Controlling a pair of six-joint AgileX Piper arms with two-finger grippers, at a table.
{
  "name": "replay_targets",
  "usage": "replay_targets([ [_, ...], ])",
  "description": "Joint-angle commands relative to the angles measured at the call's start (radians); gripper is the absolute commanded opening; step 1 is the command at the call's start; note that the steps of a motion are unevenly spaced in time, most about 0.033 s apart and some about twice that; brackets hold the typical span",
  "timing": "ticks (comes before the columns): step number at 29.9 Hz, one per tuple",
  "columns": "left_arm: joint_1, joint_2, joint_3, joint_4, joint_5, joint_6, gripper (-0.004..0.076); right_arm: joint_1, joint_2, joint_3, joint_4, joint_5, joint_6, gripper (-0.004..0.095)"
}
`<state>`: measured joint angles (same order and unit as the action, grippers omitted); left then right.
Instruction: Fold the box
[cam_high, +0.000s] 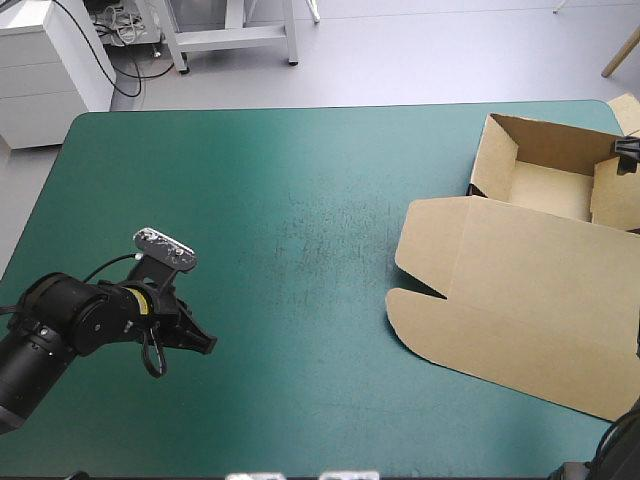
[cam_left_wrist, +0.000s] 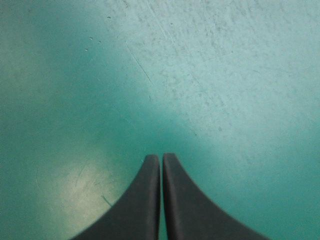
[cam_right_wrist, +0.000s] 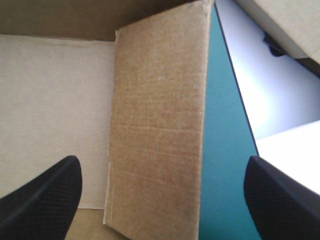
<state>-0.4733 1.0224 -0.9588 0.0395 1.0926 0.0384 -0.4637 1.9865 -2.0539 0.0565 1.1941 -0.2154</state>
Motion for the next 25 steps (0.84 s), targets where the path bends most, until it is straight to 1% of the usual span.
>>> replay_targets([
  [1, -0.008, -0.016, -0.024, -0.004, -0.029, -0.012, -0.0008, -0.008, -0.143, -0.034, 0.049, -0.025, -0.005, 0.0704],
  [3, -0.008, -0.016, -0.024, -0.004, -0.029, -0.012, -0.0008, -0.008, -0.185, -0.034, 0.114, -0.025, -0.005, 0.0607],
  [6, -0.008, -0.016, -0.024, -0.004, -0.029, -0.012, -0.0008, -0.006, -0.237, -0.034, 0.212, -0.025, -0.005, 0.0431],
  [8, -0.008, -0.016, -0.024, -0.004, -0.029, -0.012, -0.0008, -0.006, -0.27, -0.034, 0.268, -0.025, -0.005, 0.0275],
  [11, -0.008, -0.016, -0.024, -0.004, -0.033, -0.012, -0.0008, -0.004, -0.316, -0.03, 0.309, -0.025, -0.006, 0.0025],
  [12, -0.008, -0.016, -0.024, -0.004, -0.033, -0.012, -0.0008, 0.002, -0.327, -0.03, 0.309, -0.025, -0.006, -0.0025],
  [13, -0.008, -0.016, -0.024, -0.004, -0.035, -0.012, -0.0008, 0.01, -0.342, -0.03, 0.307, -0.025, -0.009, -0.0012],
  [18, -0.008, -0.016, -0.024, -0.006, -0.037, -0.012, -0.0008, 0.076, -0.42, 0.011, 0.309, -0.025, -0.009, -0.002],
  [25, -0.008, -0.088, 0.015, -0.009, -0.044, -0.012, -0.0008, 0.258, -0.573, 0.227, 0.309, -0.025, -0.073, -0.002],
])
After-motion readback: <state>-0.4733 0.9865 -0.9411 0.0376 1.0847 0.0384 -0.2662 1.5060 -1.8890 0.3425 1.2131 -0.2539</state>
